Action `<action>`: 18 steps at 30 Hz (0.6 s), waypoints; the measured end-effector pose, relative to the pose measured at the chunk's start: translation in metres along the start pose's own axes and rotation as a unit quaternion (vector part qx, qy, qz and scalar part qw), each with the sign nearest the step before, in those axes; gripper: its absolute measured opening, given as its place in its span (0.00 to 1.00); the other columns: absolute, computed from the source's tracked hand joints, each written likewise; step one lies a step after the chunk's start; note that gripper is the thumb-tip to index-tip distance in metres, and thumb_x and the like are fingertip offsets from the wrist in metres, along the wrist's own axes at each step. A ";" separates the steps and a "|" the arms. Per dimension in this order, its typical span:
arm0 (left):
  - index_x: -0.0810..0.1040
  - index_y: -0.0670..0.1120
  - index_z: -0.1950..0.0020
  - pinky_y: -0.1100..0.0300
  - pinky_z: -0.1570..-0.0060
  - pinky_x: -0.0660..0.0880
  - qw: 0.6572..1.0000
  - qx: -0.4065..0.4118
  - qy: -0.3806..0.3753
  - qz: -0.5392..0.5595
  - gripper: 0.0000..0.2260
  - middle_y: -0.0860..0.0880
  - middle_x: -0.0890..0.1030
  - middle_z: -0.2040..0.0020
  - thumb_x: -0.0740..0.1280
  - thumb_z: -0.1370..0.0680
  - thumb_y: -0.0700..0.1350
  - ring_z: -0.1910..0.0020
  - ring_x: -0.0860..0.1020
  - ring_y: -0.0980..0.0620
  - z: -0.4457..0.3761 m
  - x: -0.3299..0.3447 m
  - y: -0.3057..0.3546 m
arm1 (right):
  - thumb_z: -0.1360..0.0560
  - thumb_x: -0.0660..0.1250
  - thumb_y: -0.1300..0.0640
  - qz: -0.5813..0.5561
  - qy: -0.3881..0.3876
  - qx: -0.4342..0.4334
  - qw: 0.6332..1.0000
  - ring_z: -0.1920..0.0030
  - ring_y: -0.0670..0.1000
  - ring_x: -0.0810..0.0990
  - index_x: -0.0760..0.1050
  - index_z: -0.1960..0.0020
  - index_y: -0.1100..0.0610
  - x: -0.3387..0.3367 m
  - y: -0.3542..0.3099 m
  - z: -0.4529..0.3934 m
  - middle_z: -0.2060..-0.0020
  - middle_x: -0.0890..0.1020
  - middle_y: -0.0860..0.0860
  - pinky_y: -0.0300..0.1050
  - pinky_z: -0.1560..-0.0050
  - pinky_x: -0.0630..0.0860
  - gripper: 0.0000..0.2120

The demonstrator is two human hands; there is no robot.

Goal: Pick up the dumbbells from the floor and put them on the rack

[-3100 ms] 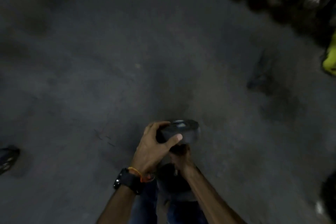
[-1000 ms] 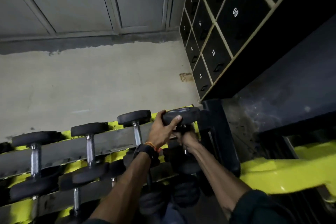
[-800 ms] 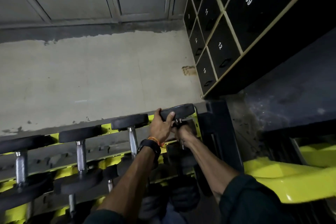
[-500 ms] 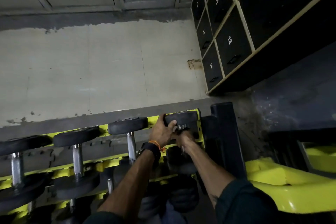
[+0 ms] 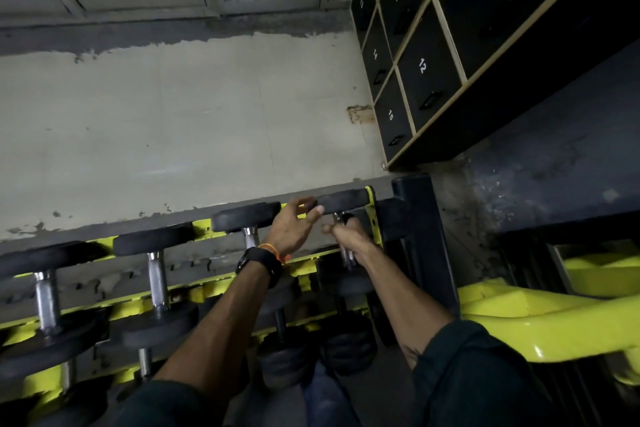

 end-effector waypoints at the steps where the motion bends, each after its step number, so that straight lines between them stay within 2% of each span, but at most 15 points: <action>1: 0.75 0.47 0.26 0.44 0.33 0.79 1.000 0.017 -0.004 0.007 0.22 0.47 0.82 0.33 0.70 0.18 0.55 0.32 0.80 0.47 0.010 -0.008 0.001 | 0.24 0.76 0.48 0.040 0.021 -0.012 0.999 0.36 0.59 0.81 0.75 0.30 0.60 -0.001 -0.002 0.011 0.37 0.82 0.57 0.48 0.40 0.77 0.28; 3: 0.77 0.49 0.28 0.45 0.35 0.81 0.999 0.045 0.001 0.029 0.20 0.48 0.84 0.37 0.70 0.17 0.55 0.36 0.81 0.49 0.043 -0.033 -0.001 | 0.25 0.75 0.42 0.118 0.062 -0.050 0.990 0.32 0.60 0.79 0.72 0.26 0.57 0.004 -0.008 0.046 0.32 0.80 0.55 0.51 0.36 0.76 0.33; 5: 0.79 0.49 0.30 0.47 0.37 0.82 0.997 0.067 0.018 0.045 0.17 0.47 0.85 0.38 0.70 0.17 0.53 0.38 0.83 0.48 0.079 -0.060 -0.008 | 0.24 0.73 0.40 0.139 0.086 -0.116 0.980 0.28 0.57 0.77 0.71 0.23 0.52 0.017 -0.015 0.090 0.27 0.78 0.53 0.52 0.29 0.74 0.33; 6: 0.80 0.49 0.31 0.49 0.38 0.82 0.995 0.081 0.028 0.045 0.16 0.46 0.85 0.39 0.70 0.17 0.52 0.37 0.83 0.48 0.096 -0.072 -0.012 | 0.23 0.73 0.41 0.124 0.092 -0.152 0.976 0.28 0.54 0.78 0.72 0.24 0.49 0.026 -0.019 0.111 0.28 0.79 0.50 0.52 0.28 0.74 0.31; 9: 0.81 0.51 0.32 0.54 0.40 0.82 0.991 0.122 0.043 0.033 0.14 0.49 0.85 0.39 0.70 0.17 0.52 0.37 0.83 0.51 0.162 -0.121 -0.034 | 0.23 0.75 0.42 0.069 0.063 -0.263 0.960 0.39 0.44 0.84 0.79 0.33 0.44 0.073 -0.031 0.183 0.41 0.85 0.43 0.52 0.32 0.80 0.20; 11: 0.81 0.55 0.33 0.50 0.39 0.82 0.986 0.149 0.073 0.027 0.15 0.52 0.85 0.40 0.70 0.18 0.57 0.39 0.83 0.54 0.216 -0.160 -0.061 | 0.23 0.75 0.42 0.074 0.038 -0.323 0.943 0.44 0.40 0.85 0.80 0.35 0.44 0.121 -0.034 0.235 0.44 0.86 0.43 0.49 0.36 0.82 0.18; 14: 0.81 0.56 0.33 0.48 0.38 0.82 0.979 0.165 0.115 0.020 0.17 0.53 0.85 0.39 0.69 0.19 0.60 0.39 0.82 0.55 0.320 -0.222 -0.126 | 0.21 0.74 0.44 0.126 0.005 -0.395 0.910 0.45 0.37 0.83 0.80 0.34 0.45 0.220 -0.019 0.329 0.44 0.86 0.44 0.39 0.42 0.81 0.17; 18: 0.81 0.56 0.33 0.48 0.35 0.80 0.968 0.163 0.191 0.030 0.16 0.55 0.86 0.40 0.70 0.19 0.58 0.40 0.84 0.58 0.459 -0.297 -0.213 | 0.22 0.75 0.43 0.175 -0.077 -0.439 0.878 0.43 0.38 0.84 0.79 0.36 0.42 0.353 0.012 0.430 0.45 0.86 0.42 0.42 0.39 0.82 0.16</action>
Point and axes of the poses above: each hand's wrist, its own z-axis away from the middle knuckle, its own x-axis out of the palm, y = z × x, the point moved 1 cm from there along -z, towards the middle knuckle
